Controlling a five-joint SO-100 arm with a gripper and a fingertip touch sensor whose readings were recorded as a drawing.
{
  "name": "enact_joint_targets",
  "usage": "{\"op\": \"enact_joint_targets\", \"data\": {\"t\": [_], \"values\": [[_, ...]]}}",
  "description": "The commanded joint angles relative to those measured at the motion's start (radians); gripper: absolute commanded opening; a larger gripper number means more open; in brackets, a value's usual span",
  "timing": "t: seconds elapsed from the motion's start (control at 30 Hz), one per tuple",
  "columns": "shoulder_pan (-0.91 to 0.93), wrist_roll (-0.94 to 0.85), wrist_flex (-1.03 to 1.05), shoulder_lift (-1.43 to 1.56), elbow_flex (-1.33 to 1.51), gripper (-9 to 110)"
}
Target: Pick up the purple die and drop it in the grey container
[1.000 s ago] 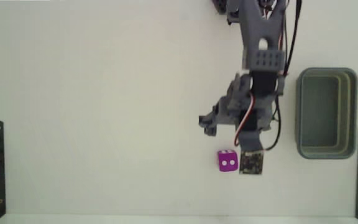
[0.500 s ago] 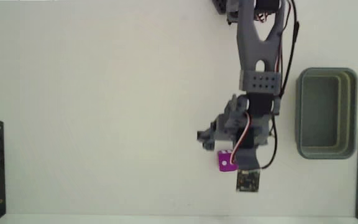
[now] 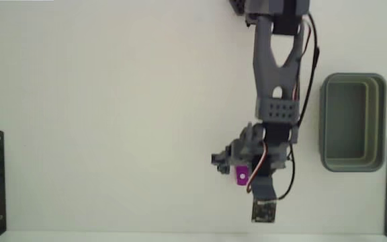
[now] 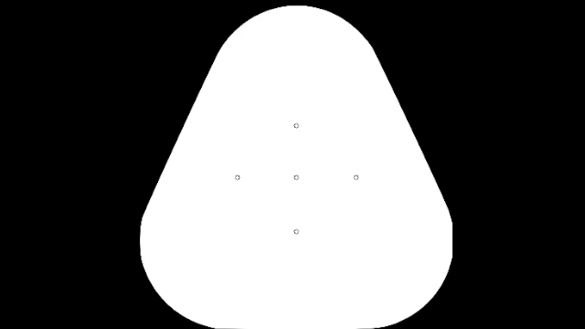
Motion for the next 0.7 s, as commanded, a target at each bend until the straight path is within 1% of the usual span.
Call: {"op": "enact_joint_targets", "data": {"t": [0.0,0.47,0.67], "values": [[0.013,0.005,-0.001,0.004,-0.094,110],[0.013,0.005,0.066,-0.217,-0.381,110],[0.013,0.005,0.066,-0.217,-0.381,110]]}}
